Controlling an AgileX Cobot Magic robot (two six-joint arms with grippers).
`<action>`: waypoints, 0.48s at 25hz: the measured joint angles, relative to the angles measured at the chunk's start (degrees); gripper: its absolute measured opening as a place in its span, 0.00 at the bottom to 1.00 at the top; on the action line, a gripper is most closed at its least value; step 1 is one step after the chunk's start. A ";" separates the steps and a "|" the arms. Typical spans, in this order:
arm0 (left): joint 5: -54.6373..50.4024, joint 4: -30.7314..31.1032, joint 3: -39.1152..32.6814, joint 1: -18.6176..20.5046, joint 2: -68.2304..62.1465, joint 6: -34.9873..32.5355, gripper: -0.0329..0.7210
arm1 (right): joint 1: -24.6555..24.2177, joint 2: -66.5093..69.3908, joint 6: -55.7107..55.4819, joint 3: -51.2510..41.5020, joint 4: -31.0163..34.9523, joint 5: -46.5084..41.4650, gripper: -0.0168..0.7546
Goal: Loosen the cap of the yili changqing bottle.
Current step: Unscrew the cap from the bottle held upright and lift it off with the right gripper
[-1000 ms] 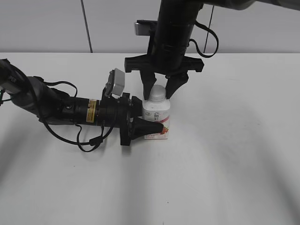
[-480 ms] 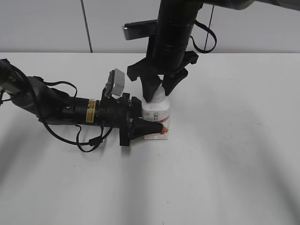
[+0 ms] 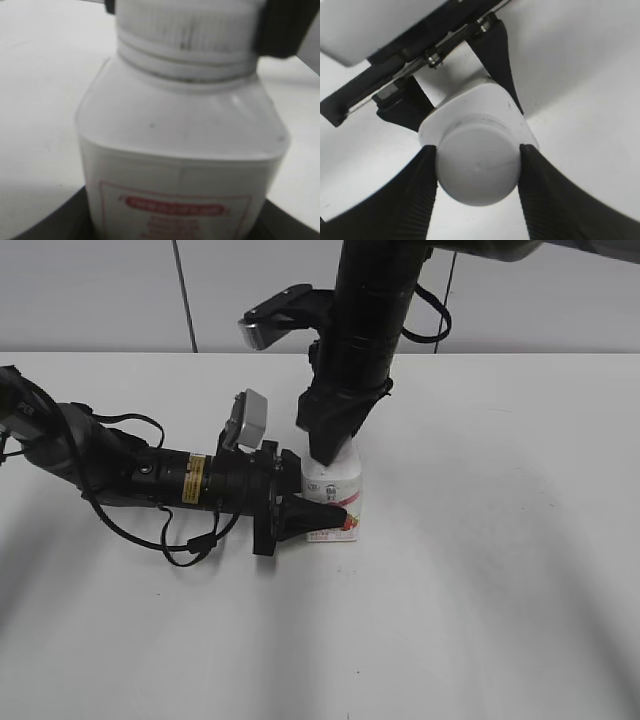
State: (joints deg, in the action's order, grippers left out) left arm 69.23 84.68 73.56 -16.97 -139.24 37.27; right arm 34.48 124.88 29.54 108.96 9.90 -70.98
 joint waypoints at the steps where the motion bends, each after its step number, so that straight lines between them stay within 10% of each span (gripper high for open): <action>1: 0.00 0.21 0.00 0.00 0.00 0.00 0.56 | 0.00 0.00 2.32 0.00 0.00 -0.04 0.53; 12: 0.11 1.97 0.02 0.14 0.00 0.00 0.55 | 0.00 0.00 18.53 0.00 0.26 -0.41 0.53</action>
State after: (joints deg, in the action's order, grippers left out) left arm 69.34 86.65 73.58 -16.83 -139.24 37.27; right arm 34.48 124.88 48.06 108.96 10.16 -71.39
